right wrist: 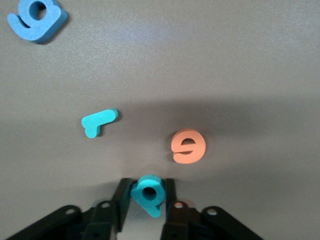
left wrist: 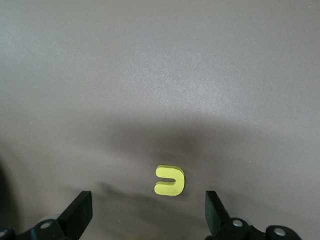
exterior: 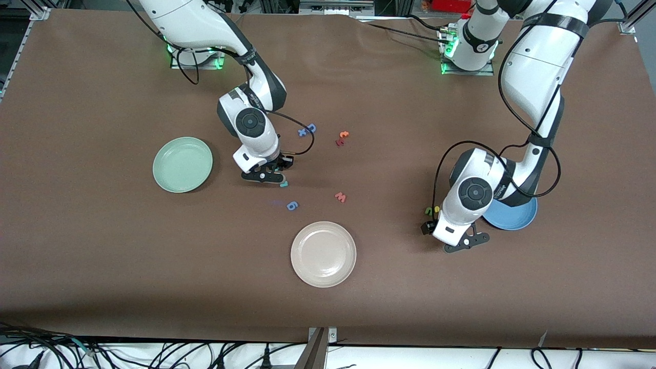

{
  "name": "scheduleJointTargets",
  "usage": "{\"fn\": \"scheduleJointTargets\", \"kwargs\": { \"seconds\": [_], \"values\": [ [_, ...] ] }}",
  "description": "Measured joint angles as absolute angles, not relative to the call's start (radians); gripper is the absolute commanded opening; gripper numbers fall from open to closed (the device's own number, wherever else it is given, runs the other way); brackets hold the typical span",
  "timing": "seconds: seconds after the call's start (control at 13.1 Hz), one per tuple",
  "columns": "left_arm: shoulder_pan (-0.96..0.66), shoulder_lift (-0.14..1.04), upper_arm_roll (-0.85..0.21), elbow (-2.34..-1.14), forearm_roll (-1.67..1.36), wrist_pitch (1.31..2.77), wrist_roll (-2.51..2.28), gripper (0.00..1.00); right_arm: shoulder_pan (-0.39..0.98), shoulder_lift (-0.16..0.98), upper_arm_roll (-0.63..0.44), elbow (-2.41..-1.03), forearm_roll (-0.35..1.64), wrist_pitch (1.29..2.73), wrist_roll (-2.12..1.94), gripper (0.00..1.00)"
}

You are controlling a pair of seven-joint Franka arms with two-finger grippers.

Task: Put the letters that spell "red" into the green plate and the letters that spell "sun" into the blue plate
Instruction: 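Place the teal p on the green plate while the left gripper grasps yellow u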

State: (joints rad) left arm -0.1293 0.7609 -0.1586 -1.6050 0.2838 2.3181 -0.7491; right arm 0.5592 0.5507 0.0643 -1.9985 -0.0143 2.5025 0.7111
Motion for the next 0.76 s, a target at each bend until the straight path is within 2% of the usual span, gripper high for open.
{"fn": "scheduleJointTargets", "kwargs": {
  "seconds": [0.3, 0.46, 0.61, 0.76],
  "values": [
    [-0.129, 0.773, -0.155, -1.603, 0.284, 2.332, -0.756, 0.98, 0.559, 0.546, 0.059, -1.993, -0.015, 2.488, 0.71, 0.1],
    [-0.129, 0.786, -0.155, -1.603, 0.284, 2.357, -0.756, 0.96, 0.559, 0.519, 0.042, -1.965, -0.019, 2.406, 0.698, 0.1],
    [-0.129, 0.795, -0.155, -1.603, 0.284, 2.376, -0.756, 0.89, 0.558, 0.467, -0.001, -1.937, -0.022, 2.29, 0.621, 0.1],
    [-0.129, 0.796, -0.156, -1.6, 0.284, 2.379, -0.756, 0.78, 0.556, 0.407, -0.066, -1.932, -0.022, 2.177, 0.511, 0.1]
  ]
}}
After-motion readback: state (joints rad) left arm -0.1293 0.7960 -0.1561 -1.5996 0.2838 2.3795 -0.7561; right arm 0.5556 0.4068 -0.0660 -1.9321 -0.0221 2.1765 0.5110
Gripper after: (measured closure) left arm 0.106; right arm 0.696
